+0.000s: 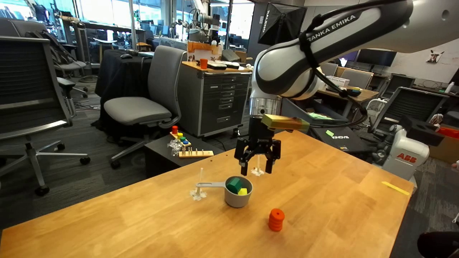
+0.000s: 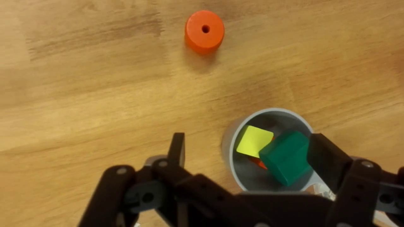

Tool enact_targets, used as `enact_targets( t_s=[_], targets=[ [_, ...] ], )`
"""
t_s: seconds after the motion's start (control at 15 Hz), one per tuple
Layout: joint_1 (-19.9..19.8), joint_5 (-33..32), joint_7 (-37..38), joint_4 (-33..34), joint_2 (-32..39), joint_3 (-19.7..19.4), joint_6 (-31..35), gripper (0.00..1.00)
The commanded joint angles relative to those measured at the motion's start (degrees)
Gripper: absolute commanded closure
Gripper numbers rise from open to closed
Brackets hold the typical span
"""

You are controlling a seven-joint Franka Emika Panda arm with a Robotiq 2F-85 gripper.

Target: Put all the blocks and rings in the cup

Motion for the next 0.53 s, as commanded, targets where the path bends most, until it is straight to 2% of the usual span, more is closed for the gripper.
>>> enact_targets(
  t_s=[0.0,0.47],
  targets=[
    [0.5,-1.6,3.0,-3.8,-3.5,-1.5,-3.1,0.00],
    [2.0,-8.3,-2.6,-4.5,-3.1,-1.3,-13.2,0.00]
  ],
)
